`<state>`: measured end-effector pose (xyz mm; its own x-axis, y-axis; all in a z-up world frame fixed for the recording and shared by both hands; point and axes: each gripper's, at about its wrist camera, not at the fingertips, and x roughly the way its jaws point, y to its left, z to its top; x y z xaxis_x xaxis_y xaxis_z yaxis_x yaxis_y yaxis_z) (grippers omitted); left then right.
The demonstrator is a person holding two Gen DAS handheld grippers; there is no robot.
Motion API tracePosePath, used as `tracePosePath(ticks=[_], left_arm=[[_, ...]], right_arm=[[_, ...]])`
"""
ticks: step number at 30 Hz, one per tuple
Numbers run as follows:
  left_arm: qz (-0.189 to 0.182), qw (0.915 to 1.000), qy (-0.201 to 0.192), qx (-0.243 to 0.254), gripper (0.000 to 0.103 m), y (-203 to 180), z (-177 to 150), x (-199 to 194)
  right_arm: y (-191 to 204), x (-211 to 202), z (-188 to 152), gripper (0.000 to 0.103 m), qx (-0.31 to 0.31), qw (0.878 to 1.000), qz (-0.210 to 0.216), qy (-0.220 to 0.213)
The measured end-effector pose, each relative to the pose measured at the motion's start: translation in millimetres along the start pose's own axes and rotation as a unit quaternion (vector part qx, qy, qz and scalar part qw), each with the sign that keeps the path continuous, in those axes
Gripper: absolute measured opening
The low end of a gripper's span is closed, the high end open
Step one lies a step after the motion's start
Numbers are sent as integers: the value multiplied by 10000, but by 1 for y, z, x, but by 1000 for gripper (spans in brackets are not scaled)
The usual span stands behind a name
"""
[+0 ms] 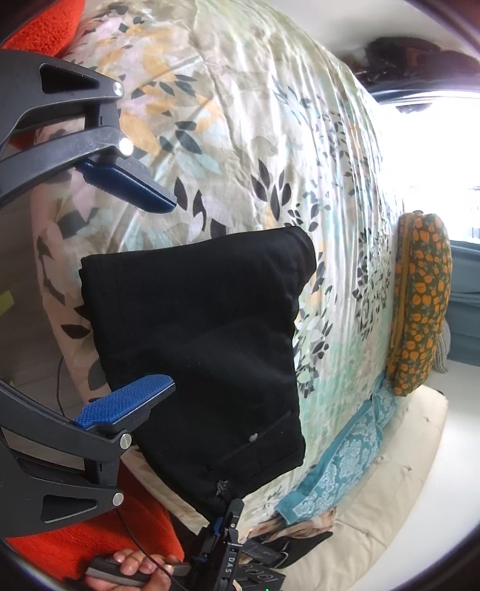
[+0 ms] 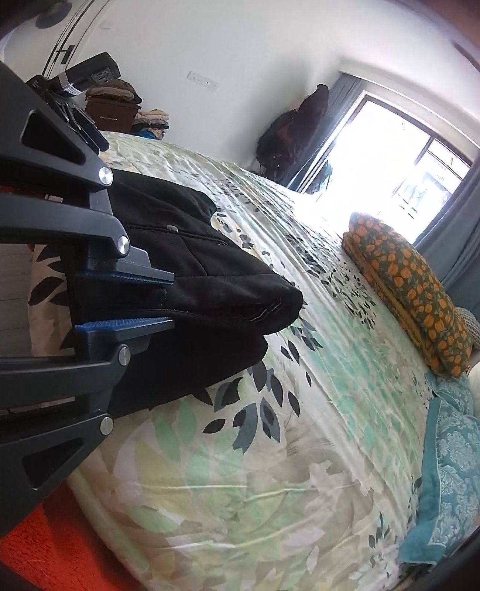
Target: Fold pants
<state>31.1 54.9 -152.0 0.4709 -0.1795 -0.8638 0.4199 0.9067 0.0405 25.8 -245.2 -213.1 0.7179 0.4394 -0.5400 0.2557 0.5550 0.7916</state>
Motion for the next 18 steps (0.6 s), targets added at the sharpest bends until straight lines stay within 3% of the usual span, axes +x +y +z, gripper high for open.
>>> tracePosePath(ticks=[4,6,7,11,13,16,18], left_arm=[[106,9996,165,201,90,-6,-7,9],[156,9994,214,243,90,-7,-10,9],[149,9994,195,247,90,-8,-11,7],[128,9994,-63,305,90,-18,-2,-2],[92,9991,-42,406,90,-28,4,4],[73,9973,40,734,90,-49,5,18],[301,9922,412,1135,91,-64,-3,40]], right_arm=[[-17,9,-4,24,349,9985,-347,249],[-17,6,-3,46,367,9975,-578,166],[-16,2,-2,50,331,9972,-673,82],[19,-25,6,51,-533,9926,-895,-621],[50,-28,10,51,-1153,9890,-561,-737],[84,1,5,49,-1900,9809,-372,-207],[80,39,-8,48,-2066,9733,-870,503]])
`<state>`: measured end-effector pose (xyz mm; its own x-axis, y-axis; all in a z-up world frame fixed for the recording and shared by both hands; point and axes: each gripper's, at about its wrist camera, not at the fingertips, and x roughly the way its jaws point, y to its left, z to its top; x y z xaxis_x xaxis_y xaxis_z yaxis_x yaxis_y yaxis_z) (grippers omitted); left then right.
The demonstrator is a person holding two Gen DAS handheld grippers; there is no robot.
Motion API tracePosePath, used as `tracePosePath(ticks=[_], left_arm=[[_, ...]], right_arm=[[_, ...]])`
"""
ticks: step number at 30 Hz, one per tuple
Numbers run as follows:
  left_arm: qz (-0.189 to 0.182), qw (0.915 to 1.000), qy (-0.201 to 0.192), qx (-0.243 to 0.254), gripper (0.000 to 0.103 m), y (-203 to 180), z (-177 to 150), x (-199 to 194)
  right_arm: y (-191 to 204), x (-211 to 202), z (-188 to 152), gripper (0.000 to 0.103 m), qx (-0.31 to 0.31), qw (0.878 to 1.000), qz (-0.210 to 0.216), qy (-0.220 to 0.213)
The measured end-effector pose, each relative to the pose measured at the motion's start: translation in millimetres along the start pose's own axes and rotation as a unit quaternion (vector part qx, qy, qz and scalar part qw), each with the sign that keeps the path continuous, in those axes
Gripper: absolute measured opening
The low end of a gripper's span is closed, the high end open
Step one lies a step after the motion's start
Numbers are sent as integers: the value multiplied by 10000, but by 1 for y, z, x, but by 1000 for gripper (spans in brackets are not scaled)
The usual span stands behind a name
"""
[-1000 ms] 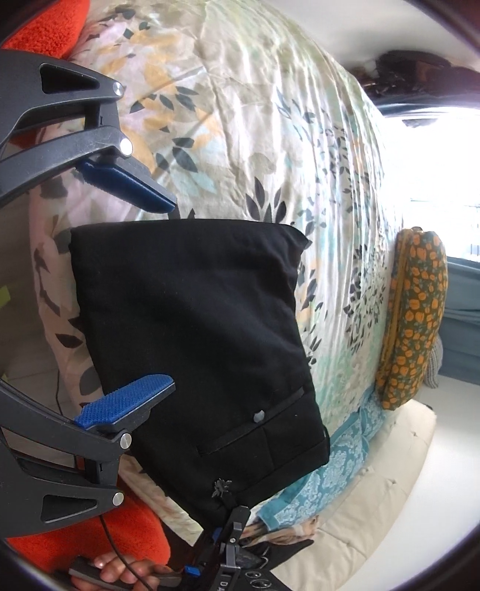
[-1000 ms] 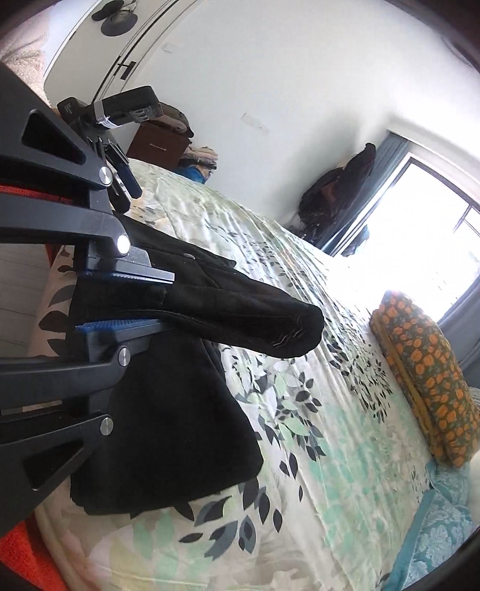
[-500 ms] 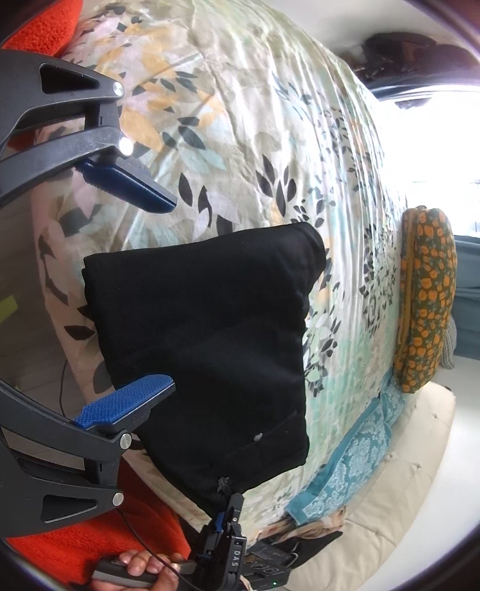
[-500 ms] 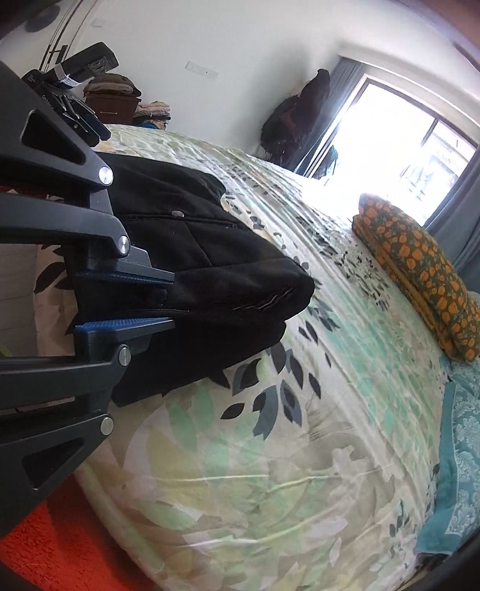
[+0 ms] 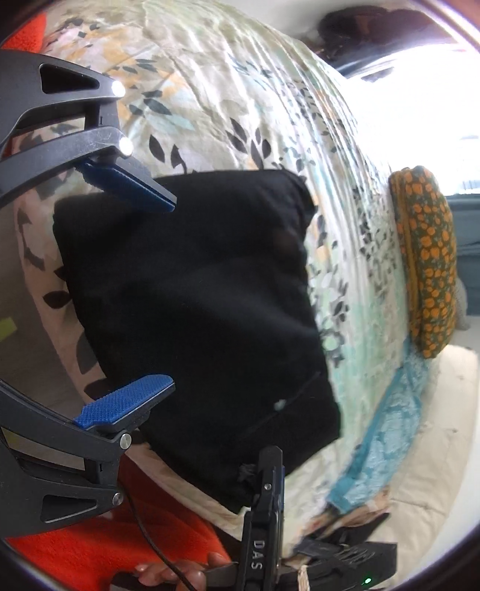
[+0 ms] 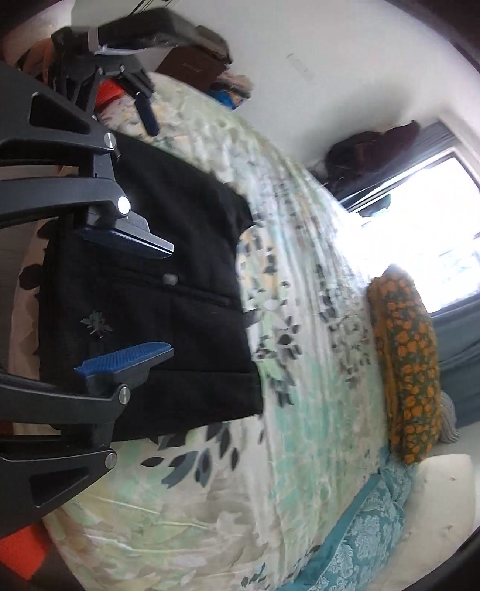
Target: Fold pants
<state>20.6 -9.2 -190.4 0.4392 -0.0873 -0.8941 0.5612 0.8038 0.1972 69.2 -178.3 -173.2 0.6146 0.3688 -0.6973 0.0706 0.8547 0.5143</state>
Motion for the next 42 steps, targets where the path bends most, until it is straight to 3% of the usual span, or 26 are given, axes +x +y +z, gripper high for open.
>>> tracePosePath(ticks=[2,3,7,12,14,16,19,21,22,24,27,32,34,36,38,42], left_arm=[[96,9986,484,202,92,-9,-10,20],[68,9988,466,149,92,-9,-14,19],[-50,9990,434,-111,93,1,-14,-1],[-88,9970,11,-771,93,33,23,-18],[-69,9956,53,-933,93,37,38,-7],[66,9962,159,-852,93,30,44,10],[583,9956,689,-250,94,8,33,48],[807,9951,568,14,95,-2,25,50],[820,9950,572,27,95,-1,26,44],[690,9959,582,-20,95,7,36,33],[536,9979,273,-240,95,23,67,25],[545,9944,430,-798,95,61,108,67],[713,9870,940,-1088,98,80,106,99],[400,9818,1127,-1476,100,97,92,113],[251,9772,1058,-1821,98,107,86,102],[119,9826,668,-1726,98,102,71,44]], right_arm=[[-14,29,-20,34,108,9979,-344,537],[-20,33,-28,34,160,9975,-285,620],[-26,20,-31,33,198,9985,-160,475],[-10,-19,-5,57,64,9984,-383,-418],[-1,-19,19,59,-142,9978,-378,-535],[4,-5,39,59,-291,9981,-371,-392],[-2,38,43,59,-407,9970,-647,126],[-14,78,28,62,-507,9910,-900,855],[-16,81,21,62,-651,9892,-1013,831],[-15,69,21,62,-675,9909,-980,631],[-7,43,34,62,-549,9948,-836,207],[10,51,63,63,-646,9958,-638,85],[1,75,63,67,-598,9946,-770,360],[-14,98,55,67,-515,9922,-869,734],[-18,92,52,67,-413,9948,-733,571],[-8,44,50,68,-210,9981,-552,155]])
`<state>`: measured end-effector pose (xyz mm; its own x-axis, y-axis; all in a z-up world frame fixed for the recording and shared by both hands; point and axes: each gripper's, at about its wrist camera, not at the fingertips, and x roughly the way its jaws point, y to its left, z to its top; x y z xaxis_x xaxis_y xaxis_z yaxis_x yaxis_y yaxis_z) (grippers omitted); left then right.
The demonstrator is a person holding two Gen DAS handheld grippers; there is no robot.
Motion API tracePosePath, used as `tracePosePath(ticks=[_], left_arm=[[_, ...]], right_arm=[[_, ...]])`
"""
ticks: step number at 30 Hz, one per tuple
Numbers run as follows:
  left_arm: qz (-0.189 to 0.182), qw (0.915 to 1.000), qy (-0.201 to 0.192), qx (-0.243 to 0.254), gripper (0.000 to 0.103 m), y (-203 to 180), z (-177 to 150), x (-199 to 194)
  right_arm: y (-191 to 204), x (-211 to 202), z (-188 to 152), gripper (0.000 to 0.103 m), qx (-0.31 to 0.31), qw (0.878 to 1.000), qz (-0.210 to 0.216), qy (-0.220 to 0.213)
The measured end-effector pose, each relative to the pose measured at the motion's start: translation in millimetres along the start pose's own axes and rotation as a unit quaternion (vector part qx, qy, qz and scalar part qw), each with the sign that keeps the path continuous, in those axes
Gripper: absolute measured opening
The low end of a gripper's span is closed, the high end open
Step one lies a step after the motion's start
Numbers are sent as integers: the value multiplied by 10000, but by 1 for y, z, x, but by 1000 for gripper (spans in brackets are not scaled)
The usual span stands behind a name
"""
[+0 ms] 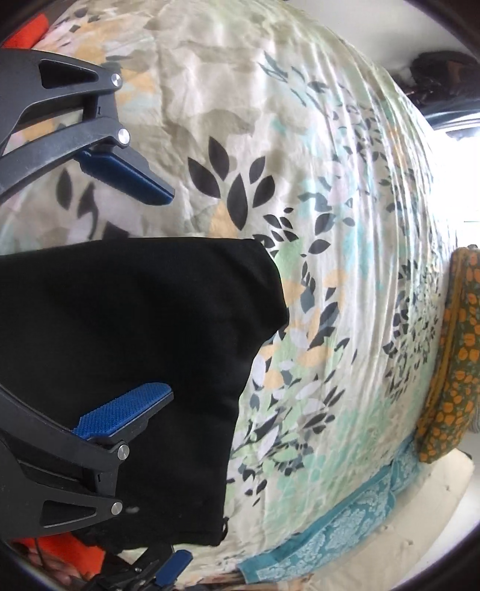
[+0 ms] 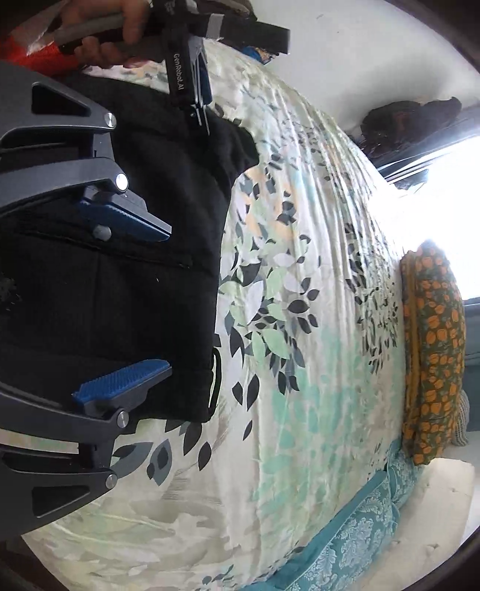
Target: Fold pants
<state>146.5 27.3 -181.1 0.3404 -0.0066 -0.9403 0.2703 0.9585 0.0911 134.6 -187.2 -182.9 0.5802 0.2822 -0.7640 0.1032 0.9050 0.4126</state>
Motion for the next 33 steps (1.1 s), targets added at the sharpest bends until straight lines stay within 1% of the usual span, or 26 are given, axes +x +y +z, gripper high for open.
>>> tracePosePath(ticks=[1,3,4,6,7,8,9,10,11,12,14,16,17,18,23,33], left_arm=[[-99,9999,-56,43,98,-4,-5,-12],[-305,9992,-113,234,98,-13,-32,-34],[-350,9985,-99,399,98,-20,-47,-40],[-303,9969,-9,721,98,-37,-73,-39],[-265,9958,76,877,98,-44,-84,-32],[-147,9947,189,1004,98,-51,-95,-22],[11,9941,199,1065,99,-55,-102,-16],[70,9944,93,1052,100,-55,-106,-17],[70,9951,-20,986,98,-55,-106,-23],[17,9957,-4,924,98,-54,-105,-28],[-102,9963,-25,852,98,-53,-102,-41],[-24,9963,-189,834,98,-53,-100,-53],[4,9963,-224,831,98,-53,-100,-57],[20,9963,-230,824,98,-53,-99,-60],[141,9967,-247,765,98,-48,-101,-66],[312,9962,-242,778,98,-44,-102,-67]], right_arm=[[3,-14,-4,68,-7,10000,54,-54],[10,-38,-20,76,-1,10000,40,-84],[13,-47,-31,77,-2,10000,28,-76],[18,-54,-56,78,-23,9999,-117,-30],[18,-50,-68,78,-24,9997,-225,114],[15,-41,-80,78,30,9989,-289,372],[9,-28,-91,79,131,9967,-363,710],[4,-22,-97,79,223,9953,-351,877],[2,-25,-96,78,266,9959,-320,809],[2,-35,-93,78,255,9970,-359,630],[3,-60,-87,78,222,9985,-490,138],[2,-82,-87,81,304,9978,-529,-278],[1,-89,-89,83,350,9970,-547,-427],[1,-94,-91,84,377,9963,-584,-509],[1,-93,-96,84,401,9956,-704,-468],[2,-84,-100,84,348,9958,-753,-383]])
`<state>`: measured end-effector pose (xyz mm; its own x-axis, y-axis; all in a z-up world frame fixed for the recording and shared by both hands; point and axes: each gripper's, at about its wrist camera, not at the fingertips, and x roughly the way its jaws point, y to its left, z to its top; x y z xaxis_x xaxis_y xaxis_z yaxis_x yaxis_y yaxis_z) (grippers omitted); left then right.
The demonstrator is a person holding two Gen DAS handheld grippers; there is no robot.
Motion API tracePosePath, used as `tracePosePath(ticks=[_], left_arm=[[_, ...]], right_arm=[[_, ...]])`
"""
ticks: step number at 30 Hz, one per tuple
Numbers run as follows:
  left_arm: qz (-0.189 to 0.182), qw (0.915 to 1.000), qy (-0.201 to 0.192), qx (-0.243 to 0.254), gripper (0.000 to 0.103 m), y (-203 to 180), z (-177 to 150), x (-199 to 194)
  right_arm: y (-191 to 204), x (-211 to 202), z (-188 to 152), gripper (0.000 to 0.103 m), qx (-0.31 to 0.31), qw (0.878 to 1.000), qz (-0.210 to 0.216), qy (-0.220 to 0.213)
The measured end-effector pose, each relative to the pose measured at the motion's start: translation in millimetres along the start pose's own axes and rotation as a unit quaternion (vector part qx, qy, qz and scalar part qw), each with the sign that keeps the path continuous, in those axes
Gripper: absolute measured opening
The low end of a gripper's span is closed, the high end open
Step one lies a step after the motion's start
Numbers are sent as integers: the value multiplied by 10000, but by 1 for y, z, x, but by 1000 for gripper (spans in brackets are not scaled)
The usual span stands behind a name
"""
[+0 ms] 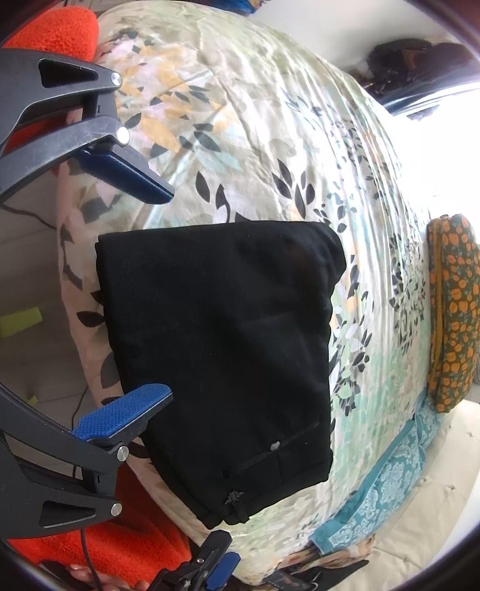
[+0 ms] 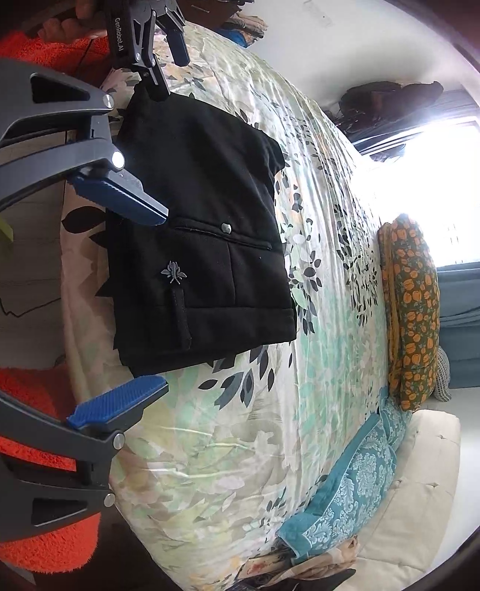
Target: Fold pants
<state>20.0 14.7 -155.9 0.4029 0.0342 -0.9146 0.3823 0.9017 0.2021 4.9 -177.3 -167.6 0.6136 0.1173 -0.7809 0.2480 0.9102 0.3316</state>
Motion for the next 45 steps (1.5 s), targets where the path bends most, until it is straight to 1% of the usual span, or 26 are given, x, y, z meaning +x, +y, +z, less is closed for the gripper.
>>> tracePosePath(ticks=[3,5,7,8,10,12,14,15,16,17,18,19,20,21,22,23,24,25,26,28,30,34,39,42,43,45], left_arm=[[-162,9999,11,-14,98,7,5,-2],[-357,9991,-91,-214,98,25,13,-5],[-577,9969,-70,-523,98,50,23,1],[-708,9952,-19,-681,98,60,28,7],[-1035,9911,178,-815,98,71,35,27],[-1232,9882,521,-750,98,72,40,54],[-1160,9883,740,-651,98,69,40,76],[-1098,9888,808,-611,98,68,39,84],[-1121,9881,863,-612,98,68,39,90],[-1209,9865,895,-654,99,69,38,94],[-1307,9845,931,-706,100,69,38,96],[-1401,9827,974,-721,99,69,39,98],[-1550,9802,1022,-688,97,66,39,99],[-1745,9770,1054,-629,91,64,40,100],[-2007,9720,1064,-602,58,61,40,98],[-1994,9729,1010,-600,39,59,41,95],[-1958,9744,941,-573,26,58,44,89],[-1961,9748,895,-583,15,58,47,83],[-1933,9755,854,-615,13,58,49,76],[-1853,9782,742,-569,12,54,55,60],[-1851,9796,589,-523,11,52,59,42],[-1899,9795,386,-558,11,59,69,12],[-1909,9787,164,-735,11,87,77,-11],[-1836,9791,160,-857,12,98,76,-7],[-1752,9809,191,-827,12,99,74,-1],[-1399,9878,353,-589,17,94,63,26]], right_arm=[[-6,-1,4,84,58,9999,153,13],[-20,-4,15,85,99,9993,355,-27],[-40,-2,30,95,111,9988,478,-46],[-50,2,37,101,107,9983,569,36],[-63,22,49,101,88,9950,898,420],[-69,51,54,101,95,9877,1296,869],[-70,87,52,101,122,9779,1597,1343],[-70,105,50,101,115,9743,1594,1585],[-72,121,47,101,172,9725,1498,1774],[-75,133,44,101,330,9676,1588,1936],[-80,142,43,101,580,9589,1876,2047],[-83,147,42,99,794,9504,2172,2078],[-83,150,42,76,906,9411,2483,2111],[-82,153,42,70,983,9290,2807,2205],[-82,154,42,64,989,9277,2822,2234],[-82,153,42,52,955,9270,2843,2252],[-82,150,43,45,948,9263,2898,2214],[-80,145,44,43,898,9284,2911,2129],[-77,138,46,40,800,9323,2884,2029],[-69,120,50,37,584,9405,2816,1808],[-60,103,54,34,438,9445,2817,1632],[-47,68,67,32,270,9440,2988,1369],[-28,38,86,32,261,9415,3166,1126],[-17,44,90,32,355,9398,3212,1112],[-14,49,88,32,393,9397,3198,1149],[-11,67,79,33,517,9406,3100,1284]])
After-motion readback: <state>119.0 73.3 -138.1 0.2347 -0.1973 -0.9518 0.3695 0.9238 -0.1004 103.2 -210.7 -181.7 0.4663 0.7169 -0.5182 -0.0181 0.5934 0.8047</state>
